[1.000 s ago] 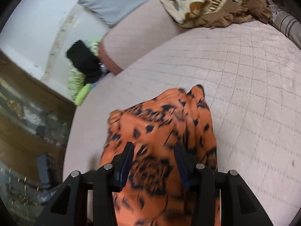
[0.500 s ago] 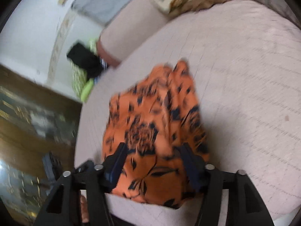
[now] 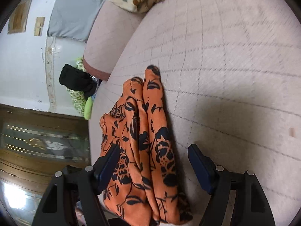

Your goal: Fold small clothes

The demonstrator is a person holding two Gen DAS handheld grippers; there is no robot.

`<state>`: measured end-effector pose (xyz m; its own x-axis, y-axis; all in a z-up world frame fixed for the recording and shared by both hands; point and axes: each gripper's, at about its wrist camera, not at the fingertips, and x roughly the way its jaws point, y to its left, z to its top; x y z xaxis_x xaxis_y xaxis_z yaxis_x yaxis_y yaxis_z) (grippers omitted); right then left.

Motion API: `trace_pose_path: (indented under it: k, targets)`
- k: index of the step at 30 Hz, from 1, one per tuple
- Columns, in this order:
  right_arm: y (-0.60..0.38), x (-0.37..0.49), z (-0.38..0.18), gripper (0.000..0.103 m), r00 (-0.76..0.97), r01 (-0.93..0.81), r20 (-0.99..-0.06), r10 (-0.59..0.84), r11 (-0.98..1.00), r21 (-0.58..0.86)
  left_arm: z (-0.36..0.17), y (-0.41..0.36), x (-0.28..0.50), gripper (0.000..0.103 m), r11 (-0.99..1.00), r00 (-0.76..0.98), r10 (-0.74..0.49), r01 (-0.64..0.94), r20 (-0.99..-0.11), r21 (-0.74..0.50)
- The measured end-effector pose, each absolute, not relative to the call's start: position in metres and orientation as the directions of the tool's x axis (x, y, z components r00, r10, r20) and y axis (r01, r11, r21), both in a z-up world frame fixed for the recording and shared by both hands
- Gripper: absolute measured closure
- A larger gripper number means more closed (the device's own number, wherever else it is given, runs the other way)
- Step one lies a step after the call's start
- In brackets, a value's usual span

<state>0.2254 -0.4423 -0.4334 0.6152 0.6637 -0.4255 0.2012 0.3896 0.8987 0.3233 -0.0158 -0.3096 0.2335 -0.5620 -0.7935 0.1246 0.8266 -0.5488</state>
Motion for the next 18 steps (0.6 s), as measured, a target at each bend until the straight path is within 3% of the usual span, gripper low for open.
trace_pose_path:
  k: [12, 18]
  targets:
    - [-0.404, 0.263, -0.439, 0.026, 0.549, 0.070, -0.361, 0.754, 0.389, 0.919, -0.317, -0.041, 0.329, 0.000, 0.755, 0.132, -0.651, 0.212, -0.747, -0.620]
    - [-0.372, 0.278, -0.428, 0.025, 0.514, 0.006, -0.392, 0.762, 0.455, 0.891, -0.321, -0.058, 0.330, 0.001, 0.747, 0.116, -0.657, 0.237, -0.745, -0.622]
